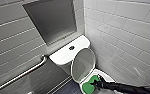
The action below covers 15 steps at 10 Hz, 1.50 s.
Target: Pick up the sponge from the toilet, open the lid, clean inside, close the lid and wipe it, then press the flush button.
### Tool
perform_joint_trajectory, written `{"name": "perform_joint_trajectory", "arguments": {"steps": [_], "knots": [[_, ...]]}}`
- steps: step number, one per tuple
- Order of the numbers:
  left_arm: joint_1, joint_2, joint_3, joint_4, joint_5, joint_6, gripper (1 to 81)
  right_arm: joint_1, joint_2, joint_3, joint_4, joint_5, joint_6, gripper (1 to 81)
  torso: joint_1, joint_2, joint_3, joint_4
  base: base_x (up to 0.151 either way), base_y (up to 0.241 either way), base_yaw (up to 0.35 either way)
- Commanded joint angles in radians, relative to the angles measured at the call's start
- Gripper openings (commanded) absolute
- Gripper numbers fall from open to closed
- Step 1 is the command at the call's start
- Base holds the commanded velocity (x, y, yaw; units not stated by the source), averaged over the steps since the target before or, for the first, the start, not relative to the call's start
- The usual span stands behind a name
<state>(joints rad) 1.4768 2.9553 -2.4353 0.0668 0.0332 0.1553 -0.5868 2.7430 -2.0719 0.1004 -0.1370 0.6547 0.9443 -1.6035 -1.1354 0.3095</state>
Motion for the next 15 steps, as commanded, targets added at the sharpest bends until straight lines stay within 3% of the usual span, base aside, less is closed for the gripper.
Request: {"name": "perform_joint_trajectory", "arguments": {"steps": [1,5,12,15], "knots": [[0.015,-0.018,0.004,-0.004,0.088,0.001,81.1,0.104,0.085,-0.065,0.028,0.013,0.095,1.0,0.0,0.0,0.0,0.0,0.0,0.0,0.0],[0.017,-0.014,0.002,-0.002,0.088,0.001,81.1,0.022,-0.022,0.07,-0.097,0.083,0.092,1.0,0.0,0.0,0.0,0.0,0.0,0.0,0.0],[0.017,-0.013,0.002,-0.001,0.088,0.001,81.1,-0.094,-0.191,0.225,-0.139,0.117,0.092,1.0,0.0,0.0,0.0,0.0,0.0,0.0,0.0],[0.015,-0.005,0.002,0.007,0.086,0.001,81.1,-0.12,-0.34,0.348,-0.142,0.143,0.092,1.0,0.0,0.0,0.0,0.0,0.0,0.0,0.0]]}}
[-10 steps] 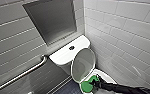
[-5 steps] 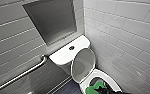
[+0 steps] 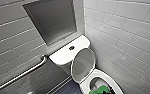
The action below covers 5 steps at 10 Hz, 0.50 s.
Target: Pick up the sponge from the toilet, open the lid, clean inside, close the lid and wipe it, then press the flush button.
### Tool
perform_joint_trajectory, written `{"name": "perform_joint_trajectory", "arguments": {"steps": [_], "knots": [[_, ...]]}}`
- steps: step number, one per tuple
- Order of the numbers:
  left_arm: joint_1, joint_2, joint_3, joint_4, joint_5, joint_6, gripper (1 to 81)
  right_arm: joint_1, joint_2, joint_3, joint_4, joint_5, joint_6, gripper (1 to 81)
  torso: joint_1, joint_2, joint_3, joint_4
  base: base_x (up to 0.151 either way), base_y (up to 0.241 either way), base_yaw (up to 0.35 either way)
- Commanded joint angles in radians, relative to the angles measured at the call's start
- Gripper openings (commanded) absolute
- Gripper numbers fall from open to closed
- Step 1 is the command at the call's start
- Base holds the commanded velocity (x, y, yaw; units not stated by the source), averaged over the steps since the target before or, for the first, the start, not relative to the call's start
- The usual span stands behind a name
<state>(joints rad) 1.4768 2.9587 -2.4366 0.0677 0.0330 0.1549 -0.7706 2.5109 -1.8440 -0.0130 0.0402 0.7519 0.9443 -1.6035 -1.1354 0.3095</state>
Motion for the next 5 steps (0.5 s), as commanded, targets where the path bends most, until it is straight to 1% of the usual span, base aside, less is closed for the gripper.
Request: {"name": "perform_joint_trajectory", "arguments": {"steps": [1,5], "knots": [[0.015,-0.009,0.004,0.006,0.087,0.002,81.1,0.055,-0.154,0.154,-0.027,-0.026,-0.005,1.0,0.0,0.0,0.0,0.0,0.0,0.0,0.0],[0.015,-0.004,0.004,0.008,0.087,0.003,81.1,0.023,-0.323,0.287,-0.025,-0.011,-0.005,1.0,0.0,0.0,0.0,0.0,0.0,0.0,0.0]]}}
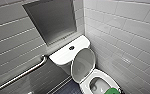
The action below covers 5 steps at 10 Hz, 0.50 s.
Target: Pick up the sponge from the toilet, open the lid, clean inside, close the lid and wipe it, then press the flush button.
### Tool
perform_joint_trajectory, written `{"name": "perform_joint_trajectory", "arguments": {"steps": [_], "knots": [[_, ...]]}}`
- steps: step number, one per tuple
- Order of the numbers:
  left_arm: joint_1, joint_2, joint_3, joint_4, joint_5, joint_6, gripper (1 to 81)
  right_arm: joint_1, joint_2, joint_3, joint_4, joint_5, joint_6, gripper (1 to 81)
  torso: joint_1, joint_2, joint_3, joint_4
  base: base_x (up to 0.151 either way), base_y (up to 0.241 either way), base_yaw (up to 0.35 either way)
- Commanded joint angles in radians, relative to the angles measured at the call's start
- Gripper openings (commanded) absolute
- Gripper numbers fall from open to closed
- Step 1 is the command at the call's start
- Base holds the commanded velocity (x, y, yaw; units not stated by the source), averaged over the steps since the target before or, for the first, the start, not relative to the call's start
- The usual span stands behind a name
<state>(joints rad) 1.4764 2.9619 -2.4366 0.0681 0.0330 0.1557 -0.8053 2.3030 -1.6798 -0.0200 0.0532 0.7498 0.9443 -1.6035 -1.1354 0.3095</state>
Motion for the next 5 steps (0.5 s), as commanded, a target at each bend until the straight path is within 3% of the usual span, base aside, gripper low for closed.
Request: {"name": "perform_joint_trajectory", "arguments": {"steps": [1,5], "knots": [[0.014,-0.007,0.004,0.007,0.087,0.002,81.1,0.045,-0.135,0.143,-0.017,-0.024,-0.003,1.0,0.0,0.0,0.0,0.0,0.0,0.0,0.0],[0.005,-0.016,0.008,0.007,0.085,0.002,81.1,-0.022,-0.166,0.171,-0.015,-0.013,-0.003,1.0,0.0,0.0,0.0,0.0,0.0,0.0,0.0]]}}
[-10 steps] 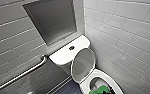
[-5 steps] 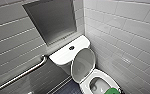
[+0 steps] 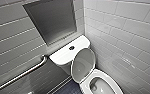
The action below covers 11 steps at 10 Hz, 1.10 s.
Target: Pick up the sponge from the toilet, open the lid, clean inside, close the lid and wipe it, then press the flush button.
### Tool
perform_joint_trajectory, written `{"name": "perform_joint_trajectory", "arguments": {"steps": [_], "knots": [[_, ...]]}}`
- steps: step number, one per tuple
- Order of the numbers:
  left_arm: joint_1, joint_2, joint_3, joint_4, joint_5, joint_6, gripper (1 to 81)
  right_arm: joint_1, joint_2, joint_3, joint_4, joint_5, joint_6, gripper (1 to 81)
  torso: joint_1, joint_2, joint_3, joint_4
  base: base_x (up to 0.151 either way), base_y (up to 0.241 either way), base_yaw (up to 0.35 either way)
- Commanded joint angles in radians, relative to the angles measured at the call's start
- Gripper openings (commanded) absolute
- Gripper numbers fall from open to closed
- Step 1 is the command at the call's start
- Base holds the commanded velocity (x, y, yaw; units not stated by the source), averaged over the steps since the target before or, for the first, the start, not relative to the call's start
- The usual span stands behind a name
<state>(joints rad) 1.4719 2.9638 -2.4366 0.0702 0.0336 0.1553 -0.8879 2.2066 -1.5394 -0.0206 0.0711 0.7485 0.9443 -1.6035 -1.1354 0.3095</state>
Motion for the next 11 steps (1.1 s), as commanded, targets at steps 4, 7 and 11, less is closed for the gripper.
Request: {"name": "perform_joint_trajectory", "arguments": {"steps": [4,7,11], "knots": [[-0.003,-0.021,0.01,0.003,0.084,0.003,81.1,0.006,-0.06,0.036,-0.007,-0.033,0.0,1.0,0.0,0.0,0.0,0.0,0.0,0.0,0.0],[-0.014,-0.026,0.022,-0.001,0.085,0.001,81.1,0.012,-0.043,0.017,-0.019,-0.039,-0.003,1.0,-0.064,0.1,0.0,0.0,0.0,0.0,0.0],[-0.015,-0.025,0.024,-0.001,0.086,0.001,81.1,0.042,0.07,-0.079,-0.042,-0.089,-0.005,1.0,-0.118,0.186,0.0,0.0,0.0,0.0,0.0]]}}
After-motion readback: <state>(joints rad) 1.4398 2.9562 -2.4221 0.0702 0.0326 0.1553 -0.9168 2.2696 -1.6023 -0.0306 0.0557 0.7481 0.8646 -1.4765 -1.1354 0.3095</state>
